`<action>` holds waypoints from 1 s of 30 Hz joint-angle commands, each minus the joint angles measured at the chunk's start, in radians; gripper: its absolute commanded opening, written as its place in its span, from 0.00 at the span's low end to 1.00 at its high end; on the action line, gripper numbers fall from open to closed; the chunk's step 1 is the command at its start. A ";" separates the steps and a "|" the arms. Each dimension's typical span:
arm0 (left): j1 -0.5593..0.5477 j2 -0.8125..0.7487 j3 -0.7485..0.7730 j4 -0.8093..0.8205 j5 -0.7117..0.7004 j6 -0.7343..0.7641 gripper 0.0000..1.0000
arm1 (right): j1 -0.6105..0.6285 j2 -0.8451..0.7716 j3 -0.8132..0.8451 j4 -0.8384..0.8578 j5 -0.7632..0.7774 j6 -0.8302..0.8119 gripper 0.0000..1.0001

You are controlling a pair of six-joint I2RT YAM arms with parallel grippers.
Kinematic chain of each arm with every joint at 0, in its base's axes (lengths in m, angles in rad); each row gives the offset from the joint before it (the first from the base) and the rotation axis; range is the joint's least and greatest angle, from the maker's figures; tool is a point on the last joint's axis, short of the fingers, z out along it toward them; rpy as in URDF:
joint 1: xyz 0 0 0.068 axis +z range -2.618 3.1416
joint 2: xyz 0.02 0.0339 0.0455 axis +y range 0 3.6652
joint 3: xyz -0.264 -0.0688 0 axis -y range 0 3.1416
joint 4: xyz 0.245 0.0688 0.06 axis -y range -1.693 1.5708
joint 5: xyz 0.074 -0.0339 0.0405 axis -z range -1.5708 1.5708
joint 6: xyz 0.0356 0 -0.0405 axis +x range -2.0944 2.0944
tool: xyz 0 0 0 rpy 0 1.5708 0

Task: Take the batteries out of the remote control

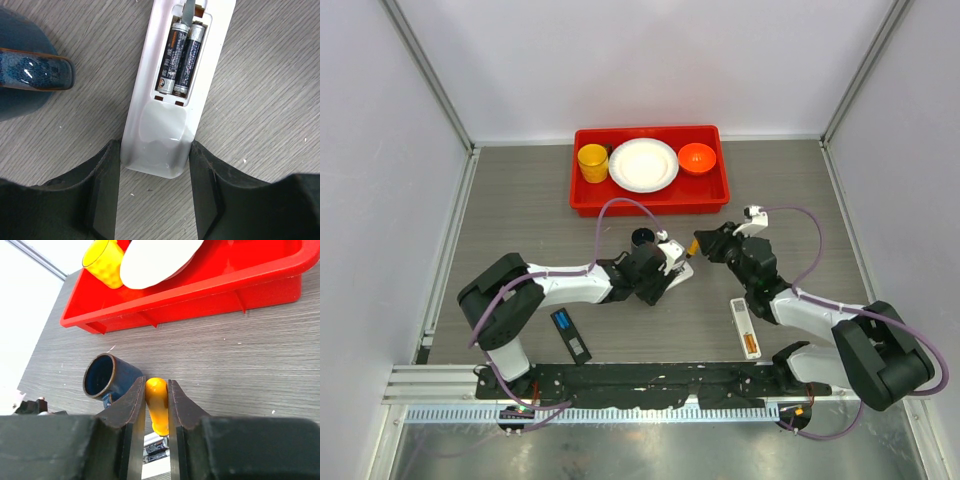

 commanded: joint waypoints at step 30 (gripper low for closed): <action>0.004 0.003 -0.017 -0.024 -0.002 -0.002 0.00 | -0.003 -0.109 0.114 -0.213 0.101 -0.070 0.01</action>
